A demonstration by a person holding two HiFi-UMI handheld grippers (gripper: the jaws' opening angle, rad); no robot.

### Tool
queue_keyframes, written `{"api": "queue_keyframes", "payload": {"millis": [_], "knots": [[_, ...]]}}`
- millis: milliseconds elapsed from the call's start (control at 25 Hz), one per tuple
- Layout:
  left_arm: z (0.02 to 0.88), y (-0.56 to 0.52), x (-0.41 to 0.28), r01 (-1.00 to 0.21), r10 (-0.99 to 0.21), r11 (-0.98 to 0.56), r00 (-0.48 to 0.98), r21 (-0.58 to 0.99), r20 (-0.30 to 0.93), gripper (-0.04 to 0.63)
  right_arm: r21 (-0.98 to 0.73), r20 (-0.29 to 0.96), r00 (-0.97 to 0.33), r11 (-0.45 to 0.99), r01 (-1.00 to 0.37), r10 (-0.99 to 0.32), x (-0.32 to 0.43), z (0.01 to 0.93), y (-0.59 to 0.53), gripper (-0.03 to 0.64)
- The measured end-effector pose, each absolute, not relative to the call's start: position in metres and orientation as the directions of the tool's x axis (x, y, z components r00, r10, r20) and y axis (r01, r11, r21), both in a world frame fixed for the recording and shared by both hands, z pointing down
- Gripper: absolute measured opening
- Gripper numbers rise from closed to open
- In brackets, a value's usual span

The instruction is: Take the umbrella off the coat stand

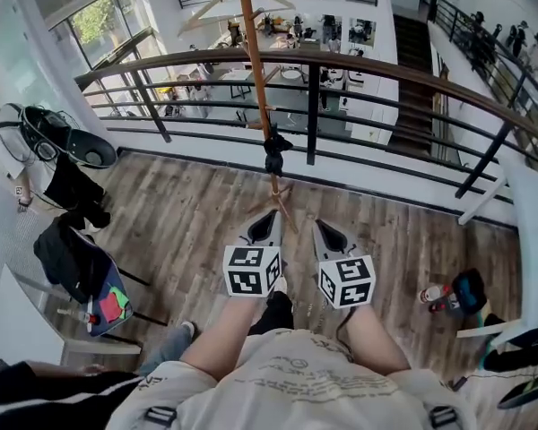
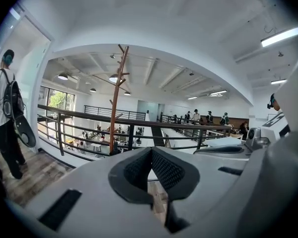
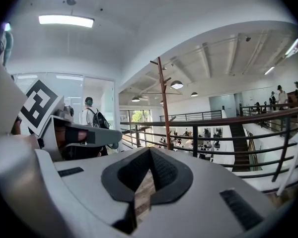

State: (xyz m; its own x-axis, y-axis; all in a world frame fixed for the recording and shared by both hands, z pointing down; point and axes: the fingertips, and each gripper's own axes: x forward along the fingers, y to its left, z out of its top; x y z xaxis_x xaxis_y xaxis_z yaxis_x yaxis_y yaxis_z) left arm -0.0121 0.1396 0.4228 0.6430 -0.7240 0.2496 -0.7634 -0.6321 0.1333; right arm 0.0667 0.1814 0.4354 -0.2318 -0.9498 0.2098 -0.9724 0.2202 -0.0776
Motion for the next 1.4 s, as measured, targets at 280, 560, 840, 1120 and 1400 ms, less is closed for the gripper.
{"api": "queue_keyframes", "payload": {"millis": [280,560,840,1120,1400], "knots": [[0.433,0.074,-0.011,-0.766,-0.729,-0.626,0.641,0.147,0.238,0.005,-0.057,0.214,-0.220,0.213,-0.975,-0.952,0.072,0.443,0.117,0.003],[0.435,-0.019,0.007,-0.754,-0.713,-0.633,0.656,0.178,0.245,0.005,-0.043,0.232,-0.215,0.211,-0.977,-0.949,0.085,0.440,0.026,0.003],[0.432,-0.104,0.016,-0.738,-0.695,-0.649,0.674,0.185,0.248,0.005,-0.021,0.239,-0.223,0.225,-0.974,-0.945,0.083,0.434,-0.062,0.003],[0.429,-0.179,0.016,-0.724,-0.681,-0.660,0.689,0.200,0.249,0.005,-0.001,0.243,-0.227,0.234,-0.972,-0.943,0.076,0.431,-0.137,0.003],[0.437,-0.232,0.007,-0.726,-0.677,-0.660,0.687,0.195,0.264,0.005,-0.007,0.249,-0.214,0.219,-0.976,-0.944,0.072,0.440,-0.189,0.003]]}}
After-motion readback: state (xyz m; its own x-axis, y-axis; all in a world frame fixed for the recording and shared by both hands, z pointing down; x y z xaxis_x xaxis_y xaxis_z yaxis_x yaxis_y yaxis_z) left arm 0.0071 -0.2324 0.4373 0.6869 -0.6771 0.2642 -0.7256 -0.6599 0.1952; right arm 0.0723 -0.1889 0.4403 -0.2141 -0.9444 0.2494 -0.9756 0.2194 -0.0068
